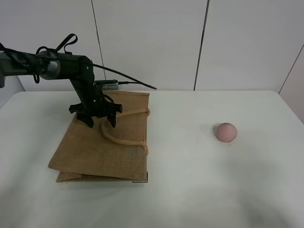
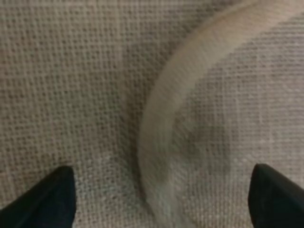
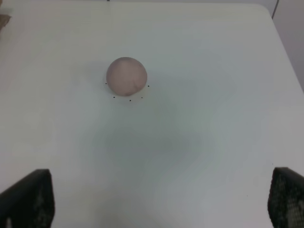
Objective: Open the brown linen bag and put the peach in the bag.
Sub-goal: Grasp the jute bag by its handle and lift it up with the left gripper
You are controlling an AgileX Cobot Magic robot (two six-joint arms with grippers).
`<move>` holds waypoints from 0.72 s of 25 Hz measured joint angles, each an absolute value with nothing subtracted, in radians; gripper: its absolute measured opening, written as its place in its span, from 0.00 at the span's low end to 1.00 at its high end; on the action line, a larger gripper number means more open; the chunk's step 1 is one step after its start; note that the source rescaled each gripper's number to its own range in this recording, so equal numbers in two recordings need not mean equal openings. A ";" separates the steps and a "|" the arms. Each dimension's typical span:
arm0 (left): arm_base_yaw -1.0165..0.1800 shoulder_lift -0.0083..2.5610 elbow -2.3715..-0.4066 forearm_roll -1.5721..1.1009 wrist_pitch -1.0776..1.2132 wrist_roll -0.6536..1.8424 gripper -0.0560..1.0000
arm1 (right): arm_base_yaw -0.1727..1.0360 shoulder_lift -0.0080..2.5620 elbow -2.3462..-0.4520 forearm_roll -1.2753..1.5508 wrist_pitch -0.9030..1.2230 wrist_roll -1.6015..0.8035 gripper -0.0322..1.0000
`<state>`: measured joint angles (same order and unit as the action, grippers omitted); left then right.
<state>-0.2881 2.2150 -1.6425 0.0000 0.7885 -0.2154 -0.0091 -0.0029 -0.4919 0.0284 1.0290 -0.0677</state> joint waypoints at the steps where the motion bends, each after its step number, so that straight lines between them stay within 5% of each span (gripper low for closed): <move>1: -0.288 2.222 -1.643 0.000 0.785 -0.215 1.00 | -0.009 -0.003 -0.492 0.028 1.029 -0.068 1.00; 11: -0.288 2.304 -1.650 0.000 0.761 -0.215 0.98 | -0.009 -0.003 -0.492 0.028 1.029 -0.068 1.00; 15: -0.288 2.306 -1.651 0.009 0.765 -0.215 0.75 | -0.009 -0.003 -0.492 0.028 1.029 -0.068 1.00; 18: -0.288 2.305 -1.655 -0.007 0.760 -0.216 0.45 | -0.009 -0.003 -0.492 0.028 1.029 -0.068 1.00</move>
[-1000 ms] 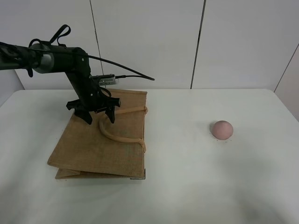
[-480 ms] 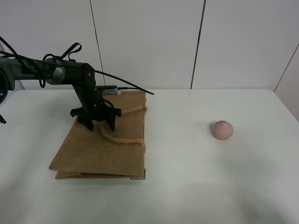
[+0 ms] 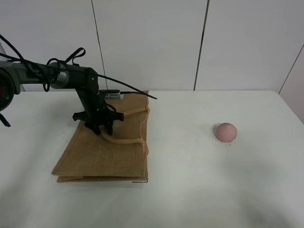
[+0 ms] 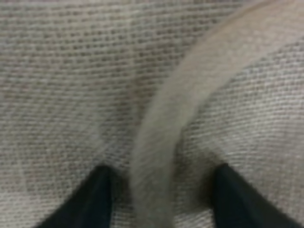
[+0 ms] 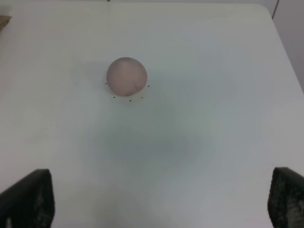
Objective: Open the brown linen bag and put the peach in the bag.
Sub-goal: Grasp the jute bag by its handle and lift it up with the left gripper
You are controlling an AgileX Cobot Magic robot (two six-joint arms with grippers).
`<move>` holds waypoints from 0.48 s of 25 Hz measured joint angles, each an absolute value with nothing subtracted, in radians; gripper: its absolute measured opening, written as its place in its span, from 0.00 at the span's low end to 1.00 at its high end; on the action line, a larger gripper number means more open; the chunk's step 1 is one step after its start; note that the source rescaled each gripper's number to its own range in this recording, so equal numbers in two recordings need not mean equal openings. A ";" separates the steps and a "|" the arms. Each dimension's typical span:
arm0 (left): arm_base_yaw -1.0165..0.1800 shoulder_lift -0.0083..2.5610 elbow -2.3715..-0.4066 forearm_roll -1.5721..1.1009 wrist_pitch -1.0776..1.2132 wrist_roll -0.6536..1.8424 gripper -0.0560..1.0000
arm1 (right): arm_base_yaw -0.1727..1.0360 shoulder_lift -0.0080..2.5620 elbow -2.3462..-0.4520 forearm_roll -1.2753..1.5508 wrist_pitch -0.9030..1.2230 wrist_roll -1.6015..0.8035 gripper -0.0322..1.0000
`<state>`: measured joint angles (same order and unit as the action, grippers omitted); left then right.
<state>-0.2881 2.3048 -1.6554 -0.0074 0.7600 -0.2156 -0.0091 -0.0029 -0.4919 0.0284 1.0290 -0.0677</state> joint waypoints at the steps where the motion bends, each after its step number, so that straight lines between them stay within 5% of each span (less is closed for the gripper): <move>1: -0.288 2.307 -1.655 -0.006 0.759 -0.216 0.36 | -0.009 -0.003 -0.492 0.028 1.029 -0.068 1.00; 6: -0.288 2.292 -1.657 -0.012 0.762 -0.216 0.22 | -0.009 -0.003 -0.492 0.028 1.029 -0.068 1.00; 8: -0.288 2.278 -1.662 -0.012 0.776 -0.217 0.07 | -0.009 -0.003 -0.492 0.028 1.029 -0.068 1.00; 12: -0.288 2.226 -1.705 -0.009 0.840 -0.219 0.05 | -0.009 -0.003 -0.492 0.028 1.029 -0.068 1.00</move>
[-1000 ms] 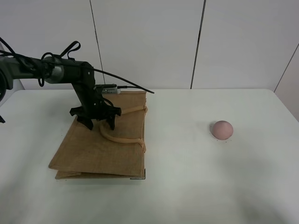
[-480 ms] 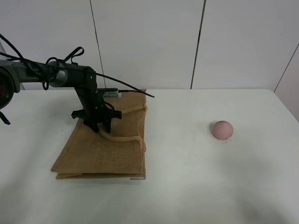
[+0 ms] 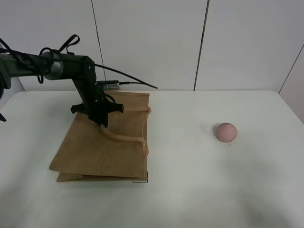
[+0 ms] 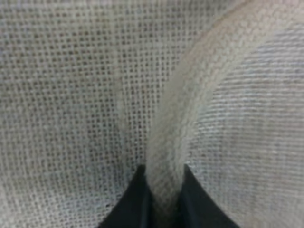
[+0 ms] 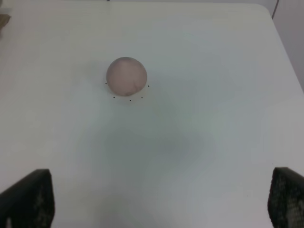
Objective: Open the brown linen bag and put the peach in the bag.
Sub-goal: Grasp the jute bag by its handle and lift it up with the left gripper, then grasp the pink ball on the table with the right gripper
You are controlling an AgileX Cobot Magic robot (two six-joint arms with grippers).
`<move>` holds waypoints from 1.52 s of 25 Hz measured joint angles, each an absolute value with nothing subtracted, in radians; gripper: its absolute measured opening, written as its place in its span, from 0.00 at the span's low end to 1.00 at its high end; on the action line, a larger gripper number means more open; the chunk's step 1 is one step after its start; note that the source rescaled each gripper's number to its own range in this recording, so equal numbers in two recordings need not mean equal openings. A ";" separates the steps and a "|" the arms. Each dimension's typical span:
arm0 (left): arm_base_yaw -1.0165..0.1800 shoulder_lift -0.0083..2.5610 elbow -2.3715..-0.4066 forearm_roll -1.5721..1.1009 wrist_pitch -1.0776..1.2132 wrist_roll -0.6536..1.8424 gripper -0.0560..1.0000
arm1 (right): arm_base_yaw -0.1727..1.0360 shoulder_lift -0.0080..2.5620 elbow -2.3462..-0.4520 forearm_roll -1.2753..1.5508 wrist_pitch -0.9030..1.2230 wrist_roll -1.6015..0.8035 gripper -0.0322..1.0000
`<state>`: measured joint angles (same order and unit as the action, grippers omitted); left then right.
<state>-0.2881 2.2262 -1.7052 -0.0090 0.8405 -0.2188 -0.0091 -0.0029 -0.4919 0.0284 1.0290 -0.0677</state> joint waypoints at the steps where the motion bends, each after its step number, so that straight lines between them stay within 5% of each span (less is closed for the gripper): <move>1: -0.288 2.208 -1.724 -0.009 0.868 -0.220 0.05 | -0.009 -0.003 -0.492 0.028 1.029 -0.068 1.00; 13: -0.288 2.072 -2.134 0.000 1.171 -0.158 0.05 | -0.009 -0.003 -0.492 0.028 1.029 -0.068 1.00; 31: -0.288 1.859 -2.134 0.000 1.173 -0.141 0.05 | -0.009 0.022 -0.497 0.030 1.029 -0.065 1.00; 38: -0.288 1.852 -2.126 0.000 1.173 -0.138 0.05 | -0.009 0.456 -0.635 0.040 1.006 -0.040 1.00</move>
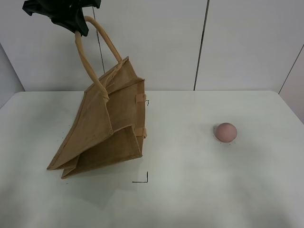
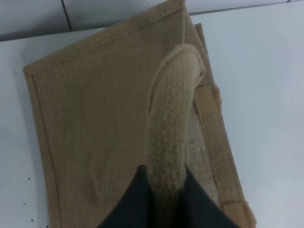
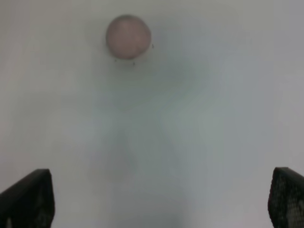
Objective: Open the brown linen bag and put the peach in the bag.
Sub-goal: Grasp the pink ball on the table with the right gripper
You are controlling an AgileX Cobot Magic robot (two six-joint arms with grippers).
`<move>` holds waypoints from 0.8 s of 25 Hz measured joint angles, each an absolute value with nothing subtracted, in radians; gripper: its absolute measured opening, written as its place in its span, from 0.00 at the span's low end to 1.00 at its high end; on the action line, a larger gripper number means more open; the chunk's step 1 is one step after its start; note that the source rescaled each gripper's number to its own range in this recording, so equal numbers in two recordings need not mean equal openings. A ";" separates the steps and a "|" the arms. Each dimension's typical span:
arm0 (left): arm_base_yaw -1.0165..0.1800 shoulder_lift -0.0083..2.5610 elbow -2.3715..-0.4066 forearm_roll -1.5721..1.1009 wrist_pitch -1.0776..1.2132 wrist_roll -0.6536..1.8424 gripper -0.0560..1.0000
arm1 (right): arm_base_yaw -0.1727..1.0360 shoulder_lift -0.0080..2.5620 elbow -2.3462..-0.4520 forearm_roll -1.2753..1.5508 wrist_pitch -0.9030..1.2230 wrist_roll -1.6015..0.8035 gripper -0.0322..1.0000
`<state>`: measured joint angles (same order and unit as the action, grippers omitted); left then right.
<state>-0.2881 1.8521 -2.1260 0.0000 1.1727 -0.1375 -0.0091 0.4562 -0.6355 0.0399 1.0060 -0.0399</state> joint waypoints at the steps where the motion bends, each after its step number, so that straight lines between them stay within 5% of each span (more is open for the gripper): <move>1: -0.288 1.849 -2.125 0.000 1.173 -0.138 0.05 | -0.009 0.545 -0.662 0.040 1.005 -0.039 1.00; 13: -0.288 1.837 -2.122 0.000 1.173 -0.137 0.05 | -0.009 1.546 -1.143 0.049 0.946 -0.061 1.00; 20: -0.288 1.837 -2.122 0.000 1.173 -0.134 0.05 | 0.063 1.882 -1.398 0.052 0.938 -0.064 1.00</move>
<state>-0.2881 1.8371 -2.1225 0.0000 1.1727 -0.1343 0.0632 1.8818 -1.3982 0.0521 0.9377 -0.0642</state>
